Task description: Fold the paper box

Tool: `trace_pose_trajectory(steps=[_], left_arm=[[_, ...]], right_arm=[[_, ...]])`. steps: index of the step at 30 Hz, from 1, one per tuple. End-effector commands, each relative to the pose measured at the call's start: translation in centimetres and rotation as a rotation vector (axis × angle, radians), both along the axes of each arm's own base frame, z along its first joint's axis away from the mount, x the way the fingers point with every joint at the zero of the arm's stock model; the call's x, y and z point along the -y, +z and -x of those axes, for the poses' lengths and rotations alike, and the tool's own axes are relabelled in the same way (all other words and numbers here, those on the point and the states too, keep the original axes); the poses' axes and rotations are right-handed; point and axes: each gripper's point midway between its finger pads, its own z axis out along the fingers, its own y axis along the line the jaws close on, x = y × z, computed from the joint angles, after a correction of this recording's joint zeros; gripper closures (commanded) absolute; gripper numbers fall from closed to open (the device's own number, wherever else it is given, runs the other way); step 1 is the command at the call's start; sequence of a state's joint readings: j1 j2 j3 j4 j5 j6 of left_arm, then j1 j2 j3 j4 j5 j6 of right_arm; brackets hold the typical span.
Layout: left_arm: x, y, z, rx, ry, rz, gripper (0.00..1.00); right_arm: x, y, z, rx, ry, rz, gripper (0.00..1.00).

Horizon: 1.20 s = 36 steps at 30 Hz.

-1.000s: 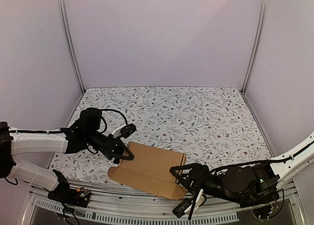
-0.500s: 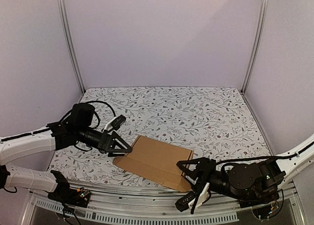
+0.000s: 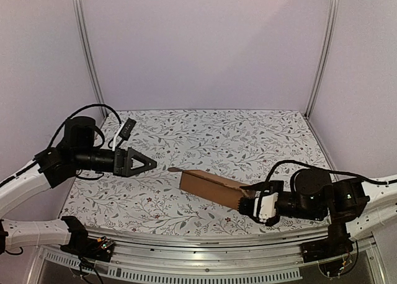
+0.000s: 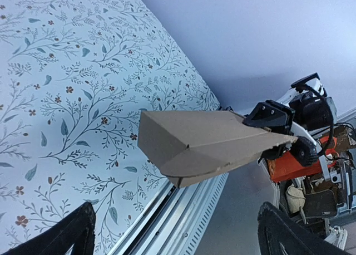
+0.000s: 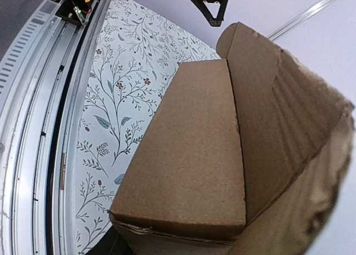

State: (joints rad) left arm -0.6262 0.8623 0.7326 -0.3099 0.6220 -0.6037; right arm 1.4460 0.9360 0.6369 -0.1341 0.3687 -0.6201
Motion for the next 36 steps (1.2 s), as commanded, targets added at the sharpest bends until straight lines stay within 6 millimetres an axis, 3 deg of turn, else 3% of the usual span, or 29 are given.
trace_pose_trajectory(steps=[1, 7, 15, 22, 25, 31, 36], left_arm=[[-0.3, 0.2, 0.4, 0.047, -0.029, -0.017, 0.00], [0.0, 0.1, 0.8, 0.069, -0.067, -0.023, 0.00], [0.3, -0.5, 0.4, 0.100, -0.063, -0.078, 0.01], [0.2, -1.6, 0.3, 0.104, -0.037, -0.130, 0.00], [0.7, -1.7, 0.9, 0.096, -0.051, -0.102, 0.00], [0.7, 0.5, 3.3, 0.166, -0.103, 0.054, 0.00], [0.5, 2.0, 4.8, 0.210, -0.140, 0.187, 0.00]], right_arm=[[-0.6, 0.4, 1.5, -0.407, 0.103, -0.150, 0.60], [-2.1, -0.3, 0.9, -0.669, 0.199, -0.222, 0.62], [-4.1, -0.2, -1.2, -0.828, 0.302, -0.323, 0.64], [-4.3, -0.3, -1.8, -0.916, 0.353, -0.349, 0.65], [-4.1, 0.2, -2.3, -0.958, 0.353, -0.387, 0.65], [-3.0, 2.1, -3.5, -1.023, 0.367, -0.488, 0.65], [-2.8, 4.6, -3.0, -1.037, 0.448, -0.557, 0.65]])
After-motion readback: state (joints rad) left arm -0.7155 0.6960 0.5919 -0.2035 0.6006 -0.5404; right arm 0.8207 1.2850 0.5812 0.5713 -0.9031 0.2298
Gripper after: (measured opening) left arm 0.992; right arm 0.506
